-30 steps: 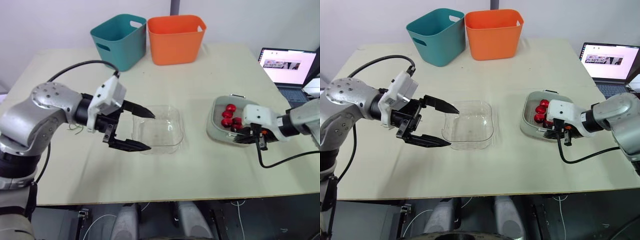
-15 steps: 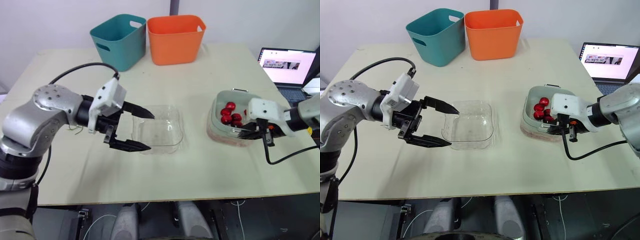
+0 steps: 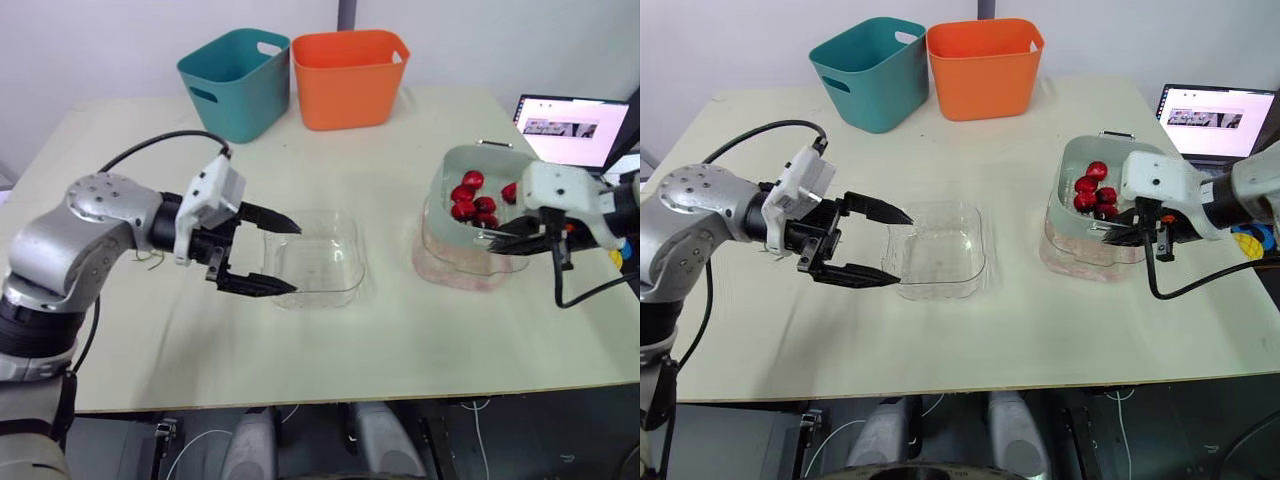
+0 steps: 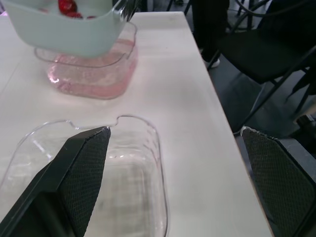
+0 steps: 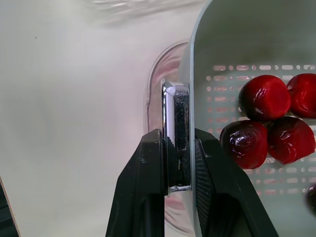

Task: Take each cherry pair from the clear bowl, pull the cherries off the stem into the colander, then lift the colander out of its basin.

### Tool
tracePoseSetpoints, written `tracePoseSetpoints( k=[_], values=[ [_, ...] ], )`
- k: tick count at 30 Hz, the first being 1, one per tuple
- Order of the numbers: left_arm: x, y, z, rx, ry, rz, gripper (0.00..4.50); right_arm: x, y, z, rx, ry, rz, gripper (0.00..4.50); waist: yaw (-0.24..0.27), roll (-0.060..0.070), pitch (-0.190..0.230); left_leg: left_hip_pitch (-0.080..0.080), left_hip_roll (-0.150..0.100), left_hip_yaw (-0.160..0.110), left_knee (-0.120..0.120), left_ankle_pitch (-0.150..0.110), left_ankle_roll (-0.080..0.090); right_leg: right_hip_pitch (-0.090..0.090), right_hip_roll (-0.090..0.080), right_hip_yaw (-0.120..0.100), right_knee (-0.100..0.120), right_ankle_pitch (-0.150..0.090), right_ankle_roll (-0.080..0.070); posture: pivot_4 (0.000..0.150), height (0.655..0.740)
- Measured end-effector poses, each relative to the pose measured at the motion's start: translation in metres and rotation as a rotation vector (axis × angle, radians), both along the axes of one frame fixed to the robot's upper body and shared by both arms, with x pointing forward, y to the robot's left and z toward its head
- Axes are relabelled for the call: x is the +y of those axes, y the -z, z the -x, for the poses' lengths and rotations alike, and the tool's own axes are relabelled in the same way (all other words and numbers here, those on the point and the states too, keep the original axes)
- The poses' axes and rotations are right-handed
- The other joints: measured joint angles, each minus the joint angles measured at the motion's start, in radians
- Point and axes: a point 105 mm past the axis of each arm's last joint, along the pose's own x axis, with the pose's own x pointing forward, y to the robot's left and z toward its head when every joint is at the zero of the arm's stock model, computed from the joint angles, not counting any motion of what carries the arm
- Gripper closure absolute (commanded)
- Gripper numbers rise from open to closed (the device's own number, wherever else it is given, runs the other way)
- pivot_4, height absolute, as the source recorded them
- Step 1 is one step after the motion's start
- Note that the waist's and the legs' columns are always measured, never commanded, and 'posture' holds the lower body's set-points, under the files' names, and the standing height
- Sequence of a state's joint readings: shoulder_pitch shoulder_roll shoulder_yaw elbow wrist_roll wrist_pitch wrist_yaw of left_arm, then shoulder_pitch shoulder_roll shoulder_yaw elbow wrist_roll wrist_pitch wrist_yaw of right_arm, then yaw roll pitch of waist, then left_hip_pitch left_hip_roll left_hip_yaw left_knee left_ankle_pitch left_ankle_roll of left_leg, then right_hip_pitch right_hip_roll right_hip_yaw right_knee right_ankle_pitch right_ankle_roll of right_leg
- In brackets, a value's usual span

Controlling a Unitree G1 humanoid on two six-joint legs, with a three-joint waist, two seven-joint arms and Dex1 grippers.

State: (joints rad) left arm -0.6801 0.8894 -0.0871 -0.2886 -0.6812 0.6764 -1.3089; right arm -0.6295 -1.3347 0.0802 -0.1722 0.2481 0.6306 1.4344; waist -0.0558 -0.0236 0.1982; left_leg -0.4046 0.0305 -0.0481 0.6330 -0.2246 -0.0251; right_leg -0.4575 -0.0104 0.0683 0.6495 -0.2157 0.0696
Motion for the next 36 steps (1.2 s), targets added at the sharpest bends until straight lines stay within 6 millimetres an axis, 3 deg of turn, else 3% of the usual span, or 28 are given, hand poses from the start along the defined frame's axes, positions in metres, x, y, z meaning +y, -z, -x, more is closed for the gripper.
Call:
tracePoseSetpoints(
  k=[13, 36],
  values=[
    [0.018, -0.014, -0.022, -0.048, -0.092, 0.036, 0.00, -0.002, -0.012, 0.007, 0.050, 0.001, -0.034, 4.07, 0.000, 0.000, 0.000, 0.000, 0.000, 0.000, 0.000, 0.000, 0.000, 0.000, 0.000, 0.000, 0.000, 0.000, 0.000, 0.150, 0.7400],
    [0.013, -0.027, -0.031, -0.091, -0.123, 0.057, 0.00, -0.001, -0.014, 0.004, 0.053, -0.016, -0.032, 4.07, -0.002, 0.000, 0.000, 0.000, 0.000, 0.000, 0.000, 0.000, 0.000, 0.000, 0.000, 0.000, 0.000, 0.001, 0.001, 0.150, 0.7400]
  ],
)
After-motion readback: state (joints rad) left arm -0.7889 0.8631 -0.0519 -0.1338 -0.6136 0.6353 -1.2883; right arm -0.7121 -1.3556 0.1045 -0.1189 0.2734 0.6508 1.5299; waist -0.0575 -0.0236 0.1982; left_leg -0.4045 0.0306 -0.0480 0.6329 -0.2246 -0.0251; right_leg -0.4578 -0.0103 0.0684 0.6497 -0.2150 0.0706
